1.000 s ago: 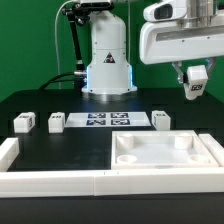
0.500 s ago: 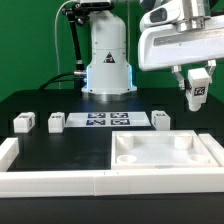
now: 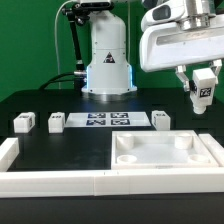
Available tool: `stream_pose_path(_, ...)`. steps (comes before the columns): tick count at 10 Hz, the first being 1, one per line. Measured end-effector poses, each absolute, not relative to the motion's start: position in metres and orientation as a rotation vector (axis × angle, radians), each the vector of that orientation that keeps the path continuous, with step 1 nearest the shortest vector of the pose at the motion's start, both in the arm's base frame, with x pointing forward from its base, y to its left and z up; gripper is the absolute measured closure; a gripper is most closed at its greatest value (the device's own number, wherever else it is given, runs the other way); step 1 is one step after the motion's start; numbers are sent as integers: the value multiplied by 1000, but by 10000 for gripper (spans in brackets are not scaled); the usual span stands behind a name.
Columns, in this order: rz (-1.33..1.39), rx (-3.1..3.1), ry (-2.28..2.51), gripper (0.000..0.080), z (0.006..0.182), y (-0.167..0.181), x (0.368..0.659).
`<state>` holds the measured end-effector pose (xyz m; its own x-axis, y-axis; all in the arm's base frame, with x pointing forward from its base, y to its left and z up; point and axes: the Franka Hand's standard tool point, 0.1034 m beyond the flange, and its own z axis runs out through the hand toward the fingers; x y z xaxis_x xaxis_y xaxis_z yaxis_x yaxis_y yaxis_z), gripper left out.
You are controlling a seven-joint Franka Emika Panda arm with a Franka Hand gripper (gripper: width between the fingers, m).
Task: Assemble square table
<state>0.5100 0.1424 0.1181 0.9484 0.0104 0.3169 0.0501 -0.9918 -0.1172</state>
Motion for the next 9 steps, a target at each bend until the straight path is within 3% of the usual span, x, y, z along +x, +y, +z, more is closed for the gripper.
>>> stream_pose_path(1, -484, -2978, -45, 514, 117, 142, 511)
stream_pose_path(5, -546, -2985, -129, 514, 106, 128, 564)
stream_pose_path(7, -582, -2985, -163, 514, 115, 116, 585)
stream_pose_path(9, -613, -2980, -162, 514, 115, 116, 586)
